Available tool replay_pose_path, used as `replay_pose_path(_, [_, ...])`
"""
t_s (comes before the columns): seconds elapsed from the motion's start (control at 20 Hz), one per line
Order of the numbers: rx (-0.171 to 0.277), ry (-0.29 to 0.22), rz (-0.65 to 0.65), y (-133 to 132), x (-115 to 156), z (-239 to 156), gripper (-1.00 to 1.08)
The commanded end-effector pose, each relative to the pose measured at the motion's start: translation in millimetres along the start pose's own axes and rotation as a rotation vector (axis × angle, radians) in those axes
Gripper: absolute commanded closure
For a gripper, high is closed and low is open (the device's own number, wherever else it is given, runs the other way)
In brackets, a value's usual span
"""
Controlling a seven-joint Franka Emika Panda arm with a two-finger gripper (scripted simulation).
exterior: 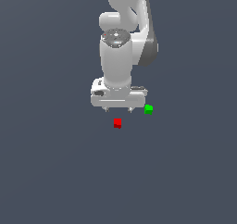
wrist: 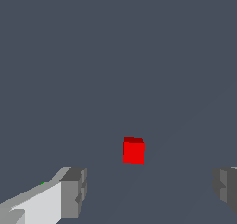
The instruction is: Stack the red cube on top of the green cube.
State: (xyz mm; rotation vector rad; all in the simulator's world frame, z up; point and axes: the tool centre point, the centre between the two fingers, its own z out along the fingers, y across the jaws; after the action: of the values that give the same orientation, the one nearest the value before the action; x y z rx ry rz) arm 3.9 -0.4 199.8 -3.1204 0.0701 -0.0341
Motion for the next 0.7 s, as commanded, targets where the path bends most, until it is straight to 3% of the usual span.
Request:
replay_pose_path(0.0, [0.000,0.000,0.000,0,0,0,-0.92])
replay_pose_path(0.3, [-0.002,-0.002,0.005,1,-4,11,-0.92])
replay_pose_path(0.65, [-0.008,-0.008,0.024,4,-18,50,-0.92])
